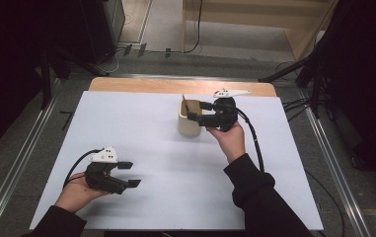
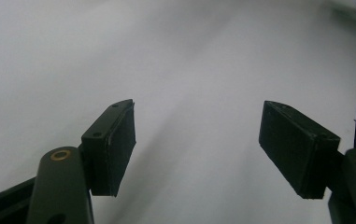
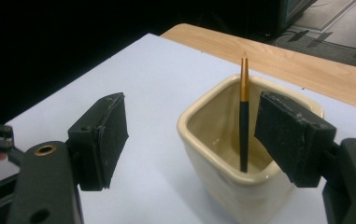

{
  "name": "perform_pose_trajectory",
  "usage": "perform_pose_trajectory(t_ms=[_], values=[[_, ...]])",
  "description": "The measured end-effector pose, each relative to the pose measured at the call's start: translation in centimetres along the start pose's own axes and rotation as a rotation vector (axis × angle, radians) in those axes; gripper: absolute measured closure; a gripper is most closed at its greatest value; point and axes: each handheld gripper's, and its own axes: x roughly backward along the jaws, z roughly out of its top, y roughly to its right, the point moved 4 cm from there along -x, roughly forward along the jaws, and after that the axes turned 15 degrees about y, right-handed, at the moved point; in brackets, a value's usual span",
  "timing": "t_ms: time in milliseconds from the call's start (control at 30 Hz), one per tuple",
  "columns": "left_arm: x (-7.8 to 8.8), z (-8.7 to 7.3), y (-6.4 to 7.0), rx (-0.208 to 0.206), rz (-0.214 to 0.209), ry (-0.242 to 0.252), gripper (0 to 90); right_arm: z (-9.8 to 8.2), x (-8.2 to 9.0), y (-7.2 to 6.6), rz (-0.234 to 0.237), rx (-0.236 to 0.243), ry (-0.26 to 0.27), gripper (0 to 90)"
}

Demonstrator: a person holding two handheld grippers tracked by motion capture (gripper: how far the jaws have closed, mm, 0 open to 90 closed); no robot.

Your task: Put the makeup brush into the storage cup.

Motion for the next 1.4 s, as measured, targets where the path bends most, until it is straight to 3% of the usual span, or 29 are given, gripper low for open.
perform_pose_trajectory(t_ms=[567, 1400], values=[[0.0, 0.0, 0.0, 0.001, -0.002, -0.009, 28.0, -2.2, 1.7, -2.2, 0.112, 0.008, -0.059, 26.2], [0.0, 0.0, 0.0, 0.004, -0.005, -0.009, 27.5, -5.0, 3.7, -3.9, 0.182, 0.06, -0.116, 25.9]])
